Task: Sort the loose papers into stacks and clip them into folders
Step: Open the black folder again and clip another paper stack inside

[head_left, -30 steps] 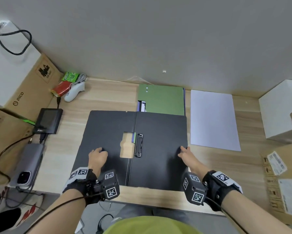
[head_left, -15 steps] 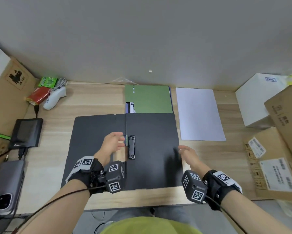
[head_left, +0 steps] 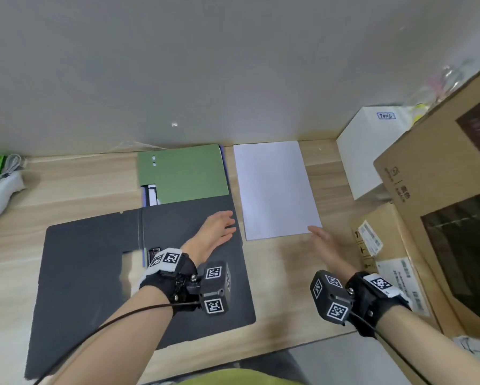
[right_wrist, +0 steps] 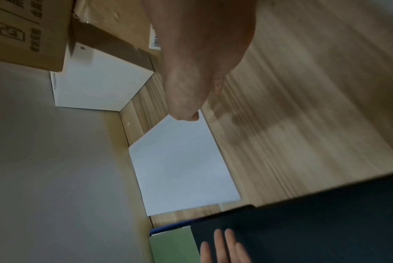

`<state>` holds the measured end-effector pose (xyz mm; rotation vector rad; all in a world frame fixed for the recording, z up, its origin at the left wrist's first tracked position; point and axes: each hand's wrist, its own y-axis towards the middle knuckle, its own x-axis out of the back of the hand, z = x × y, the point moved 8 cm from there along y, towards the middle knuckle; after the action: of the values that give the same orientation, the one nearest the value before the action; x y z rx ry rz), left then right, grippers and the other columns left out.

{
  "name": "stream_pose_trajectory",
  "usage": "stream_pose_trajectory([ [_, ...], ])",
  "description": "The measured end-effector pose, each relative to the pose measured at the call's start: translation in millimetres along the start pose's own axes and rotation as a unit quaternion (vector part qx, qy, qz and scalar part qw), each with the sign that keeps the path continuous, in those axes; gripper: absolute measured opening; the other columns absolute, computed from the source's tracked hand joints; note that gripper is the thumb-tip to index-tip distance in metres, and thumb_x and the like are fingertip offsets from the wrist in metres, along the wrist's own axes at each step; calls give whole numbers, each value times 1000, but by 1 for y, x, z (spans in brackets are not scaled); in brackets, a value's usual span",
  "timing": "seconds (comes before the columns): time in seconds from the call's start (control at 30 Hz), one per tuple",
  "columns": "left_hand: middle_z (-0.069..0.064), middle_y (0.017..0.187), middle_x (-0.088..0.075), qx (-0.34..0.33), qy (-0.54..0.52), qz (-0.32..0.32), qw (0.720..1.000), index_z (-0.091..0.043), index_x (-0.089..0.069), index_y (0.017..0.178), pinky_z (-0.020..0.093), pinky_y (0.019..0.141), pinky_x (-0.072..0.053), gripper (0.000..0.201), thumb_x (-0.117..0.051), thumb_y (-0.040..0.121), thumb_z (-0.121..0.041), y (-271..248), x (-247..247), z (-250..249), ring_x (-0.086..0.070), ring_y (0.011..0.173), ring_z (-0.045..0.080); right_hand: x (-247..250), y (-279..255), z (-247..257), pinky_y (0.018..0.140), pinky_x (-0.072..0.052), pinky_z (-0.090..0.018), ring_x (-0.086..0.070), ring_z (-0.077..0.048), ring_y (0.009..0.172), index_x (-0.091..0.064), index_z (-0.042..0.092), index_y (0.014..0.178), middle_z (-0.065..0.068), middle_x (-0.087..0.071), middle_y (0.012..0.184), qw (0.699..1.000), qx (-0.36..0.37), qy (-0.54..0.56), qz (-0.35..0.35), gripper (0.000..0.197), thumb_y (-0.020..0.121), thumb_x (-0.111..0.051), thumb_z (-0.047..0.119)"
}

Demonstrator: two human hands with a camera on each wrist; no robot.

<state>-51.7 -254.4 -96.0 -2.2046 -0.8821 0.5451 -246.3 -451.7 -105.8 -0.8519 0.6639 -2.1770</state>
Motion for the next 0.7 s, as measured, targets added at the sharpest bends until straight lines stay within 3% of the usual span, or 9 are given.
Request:
stream_pose_trajectory([
  [0.1, -1, 115, -62, 8, -3, -2, 1000, -19, -53, 124, 27, 101, -44, 27, -43, 99, -15, 11, -23, -7, -57, 113, 16, 10, 18, 9, 97, -31, -24, -39, -15, 130, -42, 18, 141, 0, -36, 149, 1000, 4, -3, 13, 45, 97, -41, 10],
  [0.2, 0, 121, -64, 11, 15, -13, 1000, -13, -53, 132, 14, 78, -50, 34, -43, 99, -17, 22, -35, -8, -61, 100, 8, 10, 32, 11, 101, -28, -26, -29, -17, 141, -37, 21, 145, 2, -27, 156, 999, 1, -19, 38, 48, 97, -43, 13],
  [0.27, 1, 121, -64, 10, 24, -36, 999, -8, -56, 130, 13, 72, -49, 34, -42, 98, -11, 28, -37, -7, -61, 92, 7, 7, 36, 8, 101, -29, -26, -28, -17, 141, -34, 22, 147, 4, -24, 157, 997, -17, -28, 63, 50, 98, -42, 15],
  [0.37, 4, 108, -69, 15, 46, -58, 997, -8, -66, 107, 22, 82, -49, 29, -41, 94, -6, 37, -42, -3, -62, 93, 16, 6, 40, 6, 106, -28, -28, -27, -18, 142, -31, 18, 148, 2, -23, 157, 996, -14, -53, 73, 51, 98, -40, 14],
  [0.4, 5, 98, -67, 25, 52, -73, 996, -9, -65, 94, 27, 82, -47, 24, -41, 93, -6, 39, -42, -2, -59, 87, 17, 7, 40, 6, 105, -29, -28, -29, -18, 141, -32, 17, 147, 1, -25, 156, 996, -12, -52, 68, 50, 97, -40, 13],
  [0.5, -1, 70, -46, 32, 59, -126, 990, -17, -47, 68, 27, 63, -34, 27, -44, 92, -4, 44, -41, -4, -41, 63, 13, 10, 39, 7, 99, -32, -27, -35, -19, 136, -37, 19, 143, 0, -31, 152, 997, -9, -43, 62, 48, 96, -39, 11],
  [0.6, -1, 70, -44, 49, 67, -135, 987, -17, -46, 67, 27, 59, -30, 26, -48, 91, -8, 48, -44, -8, -39, 62, 13, 12, 37, 6, 102, -31, -29, -34, -18, 135, -37, 20, 142, 1, -30, 152, 997, -3, -45, 70, 47, 96, -37, 11],
  [0.7, 1, 76, -50, 68, 53, -125, 988, -16, -49, 75, 23, 57, -35, 19, -49, 93, -10, 56, -46, -4, -45, 64, 14, 12, 37, 4, 105, -28, -28, -31, -16, 137, -36, 21, 142, 4, -26, 154, 995, 5, -49, 86, 46, 97, -36, 12],
])
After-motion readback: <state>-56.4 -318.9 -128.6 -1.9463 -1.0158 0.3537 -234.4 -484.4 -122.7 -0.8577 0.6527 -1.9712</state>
